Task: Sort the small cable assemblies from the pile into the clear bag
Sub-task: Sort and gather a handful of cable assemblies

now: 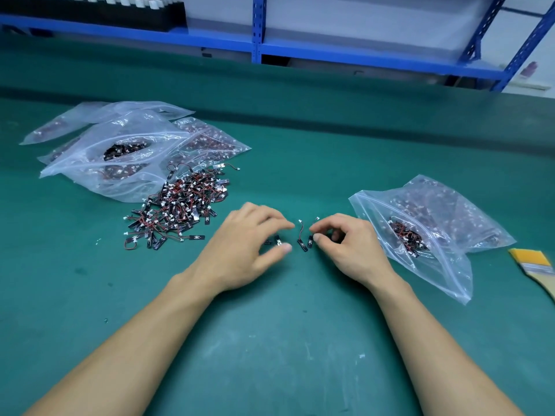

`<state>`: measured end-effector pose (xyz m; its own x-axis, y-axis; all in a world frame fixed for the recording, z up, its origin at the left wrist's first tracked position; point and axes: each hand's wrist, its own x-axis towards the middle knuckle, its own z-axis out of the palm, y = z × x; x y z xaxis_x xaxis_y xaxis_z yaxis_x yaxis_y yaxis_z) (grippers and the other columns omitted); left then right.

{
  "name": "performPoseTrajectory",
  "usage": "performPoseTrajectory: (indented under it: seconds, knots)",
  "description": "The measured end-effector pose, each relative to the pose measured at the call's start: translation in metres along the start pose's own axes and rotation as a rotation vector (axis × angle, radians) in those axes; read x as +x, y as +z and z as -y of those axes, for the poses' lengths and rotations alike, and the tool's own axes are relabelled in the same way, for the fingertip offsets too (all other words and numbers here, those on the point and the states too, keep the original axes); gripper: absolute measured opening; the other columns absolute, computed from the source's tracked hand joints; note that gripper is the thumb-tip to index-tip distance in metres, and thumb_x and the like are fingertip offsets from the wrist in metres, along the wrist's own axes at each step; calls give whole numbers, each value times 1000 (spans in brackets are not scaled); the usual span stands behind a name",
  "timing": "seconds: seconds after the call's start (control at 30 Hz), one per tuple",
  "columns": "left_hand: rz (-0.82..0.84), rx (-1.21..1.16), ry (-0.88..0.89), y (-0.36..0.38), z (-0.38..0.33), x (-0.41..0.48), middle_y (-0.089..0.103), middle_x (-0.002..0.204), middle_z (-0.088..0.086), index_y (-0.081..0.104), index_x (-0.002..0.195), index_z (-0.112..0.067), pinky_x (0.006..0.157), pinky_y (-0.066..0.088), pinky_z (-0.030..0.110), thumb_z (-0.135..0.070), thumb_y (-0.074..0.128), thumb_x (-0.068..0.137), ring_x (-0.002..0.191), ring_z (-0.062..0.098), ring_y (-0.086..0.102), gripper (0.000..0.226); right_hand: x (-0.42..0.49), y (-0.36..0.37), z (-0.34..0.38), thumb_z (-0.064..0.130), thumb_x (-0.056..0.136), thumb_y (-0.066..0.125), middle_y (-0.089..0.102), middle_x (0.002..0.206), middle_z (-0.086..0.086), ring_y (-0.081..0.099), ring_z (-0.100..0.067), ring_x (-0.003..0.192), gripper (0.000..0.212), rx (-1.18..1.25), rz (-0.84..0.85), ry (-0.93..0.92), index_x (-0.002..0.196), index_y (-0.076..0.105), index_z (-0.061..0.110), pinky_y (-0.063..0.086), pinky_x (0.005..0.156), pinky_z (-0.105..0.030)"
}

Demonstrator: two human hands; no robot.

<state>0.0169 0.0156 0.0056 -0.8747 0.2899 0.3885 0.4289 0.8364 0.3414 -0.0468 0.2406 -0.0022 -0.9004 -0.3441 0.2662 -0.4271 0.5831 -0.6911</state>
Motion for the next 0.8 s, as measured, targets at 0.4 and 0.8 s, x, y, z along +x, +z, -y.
performPoseTrajectory:
  seconds: [0.4,0.8]
  knots:
    - [37,73,-228,-14,31,-8,51,92,-18,69,94,-38,88,32,35,-45,72,83,94,11,39,14,-1,0,1,13,83,73,66,77,27,49,-5,64,27,6,-22,20,78,70,40,37,62,-9]
    - [-20,6,-101,-9,30,-4,51,94,-16,72,95,-32,86,39,40,-27,72,89,90,15,41,8,0,1,-2,12,87,70,63,78,31,51,-7,66,22,-25,-5,17,84,74,34,37,63,-9]
